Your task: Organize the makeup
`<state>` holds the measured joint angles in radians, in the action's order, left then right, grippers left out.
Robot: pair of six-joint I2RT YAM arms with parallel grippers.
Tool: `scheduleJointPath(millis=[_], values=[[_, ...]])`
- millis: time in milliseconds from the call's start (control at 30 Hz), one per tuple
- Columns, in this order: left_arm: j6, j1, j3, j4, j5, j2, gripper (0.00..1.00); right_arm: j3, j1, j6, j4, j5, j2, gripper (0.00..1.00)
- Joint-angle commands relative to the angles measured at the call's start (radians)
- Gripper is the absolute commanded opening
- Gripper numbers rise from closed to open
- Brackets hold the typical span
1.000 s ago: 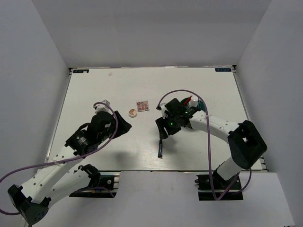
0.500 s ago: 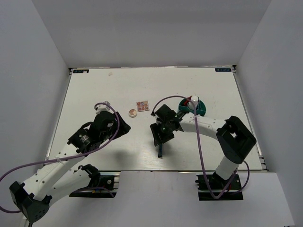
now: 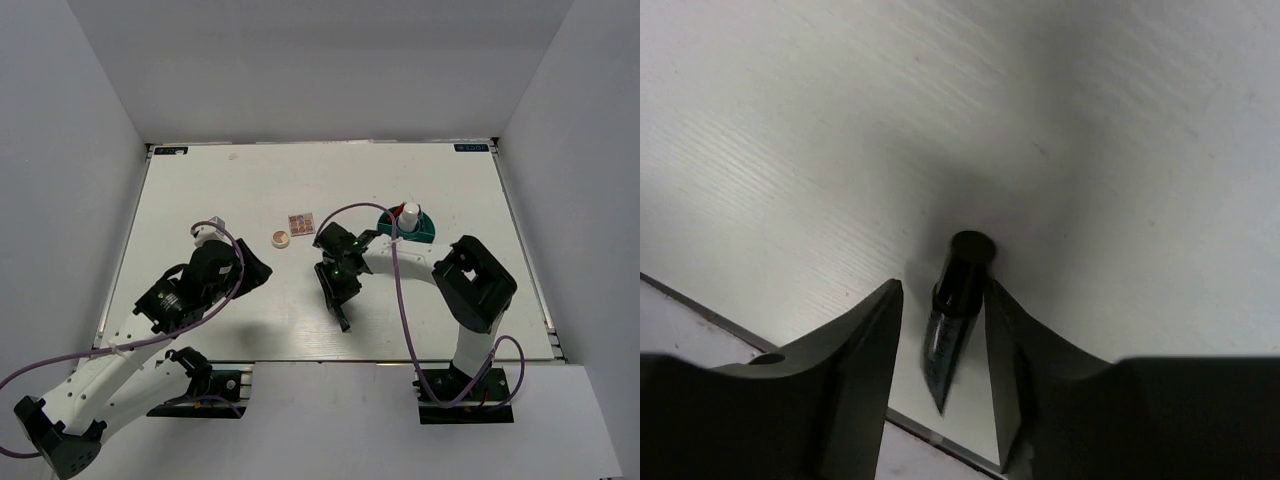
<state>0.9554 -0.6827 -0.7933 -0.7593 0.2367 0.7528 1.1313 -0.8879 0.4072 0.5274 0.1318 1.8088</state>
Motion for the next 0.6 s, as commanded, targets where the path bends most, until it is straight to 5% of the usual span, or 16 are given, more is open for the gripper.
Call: scheduleJointPath(millis=[0,67,400,567], values=[[0.011,0.0,0.002,-0.009,0.016,-0.009,0.66,0.028,-0.02,-0.031,0.017,-0.106,0.057,0.4],[0.011,0.0,0.0,-0.009,0.016,-0.009,0.66,0.022,-0.023,-0.041,0.013,-0.173,0.06,0.33],[0.005,0.0,0.019,0.023,0.012,-0.017,0.66,-0.005,-0.043,-0.129,-0.004,-0.328,0.041,0.29],[0.005,0.0,0.031,0.034,0.009,-0.024,0.66,-0.042,-0.056,-0.188,-0.056,-0.382,0.011,0.13]])
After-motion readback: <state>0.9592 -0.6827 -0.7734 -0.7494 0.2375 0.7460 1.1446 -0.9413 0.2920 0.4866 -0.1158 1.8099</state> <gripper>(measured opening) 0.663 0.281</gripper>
